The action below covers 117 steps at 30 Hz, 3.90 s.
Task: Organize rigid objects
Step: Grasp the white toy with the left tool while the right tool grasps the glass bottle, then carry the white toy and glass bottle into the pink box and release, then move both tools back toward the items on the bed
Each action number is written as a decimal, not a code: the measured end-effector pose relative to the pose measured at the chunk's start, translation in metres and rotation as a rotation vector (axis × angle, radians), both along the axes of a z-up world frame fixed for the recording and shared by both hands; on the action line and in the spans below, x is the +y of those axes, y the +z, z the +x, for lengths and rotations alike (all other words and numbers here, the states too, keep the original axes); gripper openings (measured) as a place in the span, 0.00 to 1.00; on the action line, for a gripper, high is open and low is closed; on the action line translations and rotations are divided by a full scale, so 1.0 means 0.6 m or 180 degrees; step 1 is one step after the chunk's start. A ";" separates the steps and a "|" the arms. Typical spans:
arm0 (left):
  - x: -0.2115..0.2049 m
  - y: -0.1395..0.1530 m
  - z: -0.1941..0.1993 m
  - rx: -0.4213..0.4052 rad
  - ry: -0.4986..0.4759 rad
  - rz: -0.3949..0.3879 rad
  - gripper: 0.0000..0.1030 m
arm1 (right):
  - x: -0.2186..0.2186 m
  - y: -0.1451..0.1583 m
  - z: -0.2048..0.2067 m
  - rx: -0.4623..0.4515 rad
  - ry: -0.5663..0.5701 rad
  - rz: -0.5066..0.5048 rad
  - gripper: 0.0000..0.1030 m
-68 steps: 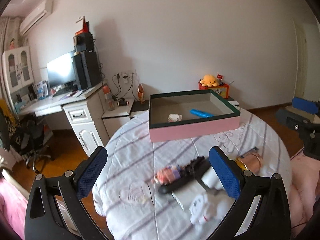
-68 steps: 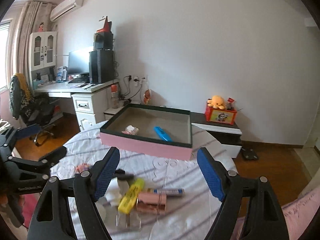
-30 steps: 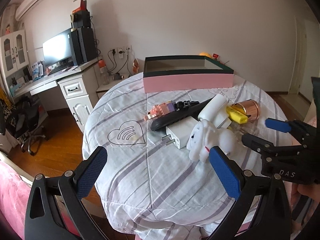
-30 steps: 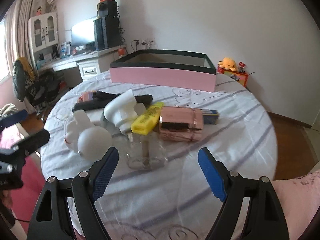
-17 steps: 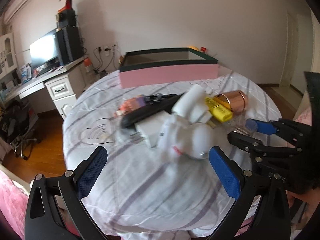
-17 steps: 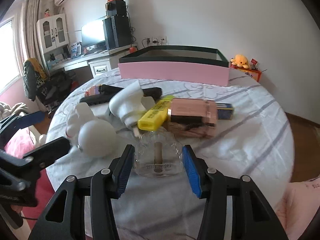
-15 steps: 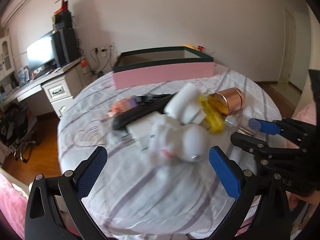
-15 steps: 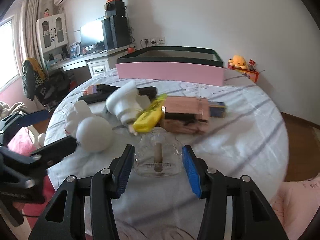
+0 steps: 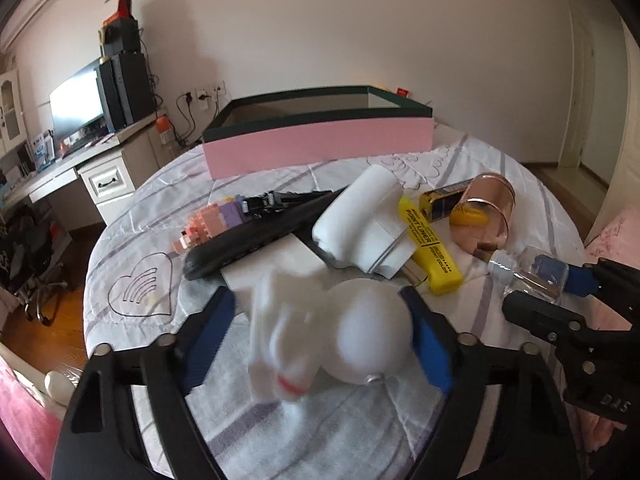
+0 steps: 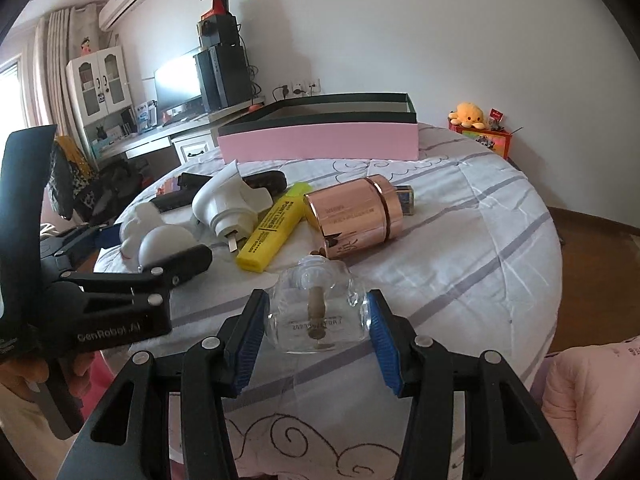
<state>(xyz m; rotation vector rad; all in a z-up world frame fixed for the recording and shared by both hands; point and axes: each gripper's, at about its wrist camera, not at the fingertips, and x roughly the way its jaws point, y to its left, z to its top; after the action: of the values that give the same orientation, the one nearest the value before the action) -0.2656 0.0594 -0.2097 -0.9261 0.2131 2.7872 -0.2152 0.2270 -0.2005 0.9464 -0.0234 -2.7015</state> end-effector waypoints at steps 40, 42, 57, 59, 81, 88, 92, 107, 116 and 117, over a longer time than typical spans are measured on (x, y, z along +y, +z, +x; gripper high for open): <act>-0.059 0.062 0.060 0.0373 0.0000 0.0060 0.71 | -0.058 0.080 0.018 0.0386 0.0185 0.0117 0.49; -0.061 0.070 0.061 0.0409 0.0003 0.0066 0.71 | -0.062 0.085 0.015 0.0404 0.0209 0.0104 0.49; -0.047 0.151 -0.011 0.0663 -0.0103 0.0023 0.71 | -0.065 0.147 -0.046 0.0606 0.0305 0.0190 0.49; -0.043 0.159 -0.036 0.0650 -0.0156 -0.0007 0.71 | -0.065 0.151 -0.061 0.0618 0.0321 0.0232 0.49; 0.019 0.213 -0.452 0.0062 -0.0365 -0.0221 0.71 | -0.065 0.175 -0.418 0.0216 0.0376 0.0534 0.49; 0.033 0.139 -0.575 -0.0342 -0.0155 -0.0546 0.71 | -0.067 0.113 -0.554 -0.0355 0.0359 0.0732 0.49; 0.042 0.102 -0.600 -0.0387 -0.0031 -0.0881 0.71 | -0.065 0.075 -0.600 -0.0640 0.0319 0.0916 0.49; 0.022 0.108 -0.591 -0.0417 0.0117 -0.0935 0.98 | -0.038 0.097 -0.596 -0.0596 0.0070 0.0740 0.71; -0.008 0.178 -0.459 -0.0058 0.0081 -0.0845 1.00 | -0.036 0.174 -0.471 -0.0247 0.0189 0.0660 0.75; -0.014 0.187 -0.439 -0.0006 0.0080 -0.0816 1.00 | -0.037 0.181 -0.459 -0.0203 0.0192 0.0641 0.77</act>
<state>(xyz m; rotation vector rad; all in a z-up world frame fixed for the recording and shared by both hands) -0.5291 0.0512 -0.0978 -0.9917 0.5733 2.8268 -0.4908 0.2050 -0.0917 1.0714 0.2648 -2.6539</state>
